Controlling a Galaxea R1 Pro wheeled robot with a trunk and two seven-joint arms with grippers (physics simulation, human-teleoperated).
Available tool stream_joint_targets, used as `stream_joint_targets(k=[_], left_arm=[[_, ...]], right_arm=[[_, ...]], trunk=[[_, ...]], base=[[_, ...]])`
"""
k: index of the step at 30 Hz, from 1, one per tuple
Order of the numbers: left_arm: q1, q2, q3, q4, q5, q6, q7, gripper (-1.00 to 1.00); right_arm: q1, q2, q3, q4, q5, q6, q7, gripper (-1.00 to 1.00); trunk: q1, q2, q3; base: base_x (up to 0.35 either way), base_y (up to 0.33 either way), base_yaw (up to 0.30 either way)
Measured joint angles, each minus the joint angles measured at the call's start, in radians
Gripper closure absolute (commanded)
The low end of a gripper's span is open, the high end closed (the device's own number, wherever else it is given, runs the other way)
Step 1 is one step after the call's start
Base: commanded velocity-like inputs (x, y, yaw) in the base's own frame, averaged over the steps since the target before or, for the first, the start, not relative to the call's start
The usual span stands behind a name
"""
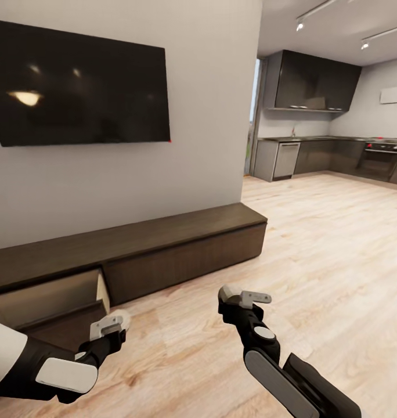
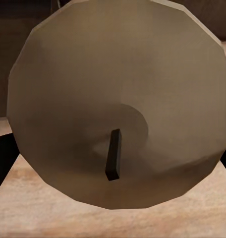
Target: Place each of the two pumpkins and all three candles from the living room inside a cabinet in the living room (use any cabinet), then make sure every cabinet is closed, and position the cauldron so it is next to a table in the living room.
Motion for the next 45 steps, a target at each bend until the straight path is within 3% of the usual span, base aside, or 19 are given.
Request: stream_joint_targets(k=[2,7,15,16,20,23,34,45], left_arm=[[0.000,0.000,0.000,-0.001,0.000,0.000,0.000,1.00],[0.000,0.004,0.002,-0.045,-0.005,-0.002,0.003,1.00],[0.000,0.011,0.003,-0.057,-0.005,-0.005,0.003,1.00],[0.000,0.019,0.003,-0.057,-0.002,-0.007,0.003,1.00],[0.000,0.098,0.022,-0.078,-0.001,-0.009,-0.011,1.00],[0.000,0.125,0.039,-0.100,-0.007,-0.005,-0.018,1.00],[0.000,0.129,0.040,-0.108,-0.006,-0.006,-0.022,1.00],[0.000,0.129,0.040,-0.108,-0.008,-0.005,-0.022,1.00]], right_arm=[[0.000,0.000,0.004,0.000,0.006,0.000,0.002,1.00],[0.000,0.001,0.097,0.000,0.085,-0.002,0.002,1.00],[0.000,0.002,0.105,0.000,0.101,-0.092,-0.004,1.00],[0.000,0.003,0.106,0.000,0.100,-0.095,-0.003,1.00],[0.000,0.007,0.108,0.000,0.101,-0.100,-0.005,1.00],[0.000,0.012,0.109,0.000,0.102,-0.100,-0.007,1.00],[0.000,0.017,0.113,0.000,0.107,-0.099,-0.004,1.00],[0.000,0.016,0.113,0.000,0.107,-0.098,-0.002,1.00]], trunk=[[-0.008,0.014,0.006],[-0.027,0.049,0.022],[-0.058,0.105,0.047],[-0.061,0.112,0.050],[-0.077,0.140,0.062],[-0.088,0.161,0.072],[-0.130,0.238,0.106],[-0.173,0.315,0.141]], base=[[0.000,0.000,0.005],[0.000,0.000,0.001],[0.000,0.000,0.000],[0.000,0.000,0.000],[0.000,0.000,0.000],[0.000,0.000,0.115],[0.000,0.000,0.251],[0.000,0.000,0.022]])
